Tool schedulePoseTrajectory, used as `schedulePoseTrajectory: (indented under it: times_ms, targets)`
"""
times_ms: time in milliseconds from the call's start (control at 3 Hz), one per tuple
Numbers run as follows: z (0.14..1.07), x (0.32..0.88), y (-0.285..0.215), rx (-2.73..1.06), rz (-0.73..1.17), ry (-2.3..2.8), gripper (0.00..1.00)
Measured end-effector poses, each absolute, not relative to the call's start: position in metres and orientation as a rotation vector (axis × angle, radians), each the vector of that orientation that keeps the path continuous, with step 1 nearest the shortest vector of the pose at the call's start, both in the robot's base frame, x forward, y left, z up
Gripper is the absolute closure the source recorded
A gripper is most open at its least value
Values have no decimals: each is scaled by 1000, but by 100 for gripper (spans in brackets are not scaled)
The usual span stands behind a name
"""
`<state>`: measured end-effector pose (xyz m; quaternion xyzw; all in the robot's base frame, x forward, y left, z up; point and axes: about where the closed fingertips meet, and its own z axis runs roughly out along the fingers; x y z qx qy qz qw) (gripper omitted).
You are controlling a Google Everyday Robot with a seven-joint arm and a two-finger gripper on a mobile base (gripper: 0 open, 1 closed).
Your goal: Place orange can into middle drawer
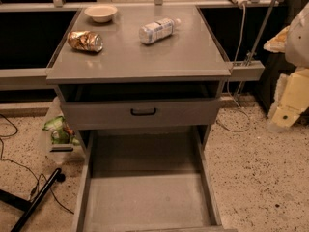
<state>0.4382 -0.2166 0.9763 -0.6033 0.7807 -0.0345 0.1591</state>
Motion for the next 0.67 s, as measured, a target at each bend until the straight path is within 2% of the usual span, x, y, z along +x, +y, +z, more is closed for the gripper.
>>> schedulePoseTrajectory:
  times_ms: [667]
  targets:
    - [973,444,-207,-1737,-132,2217,0]
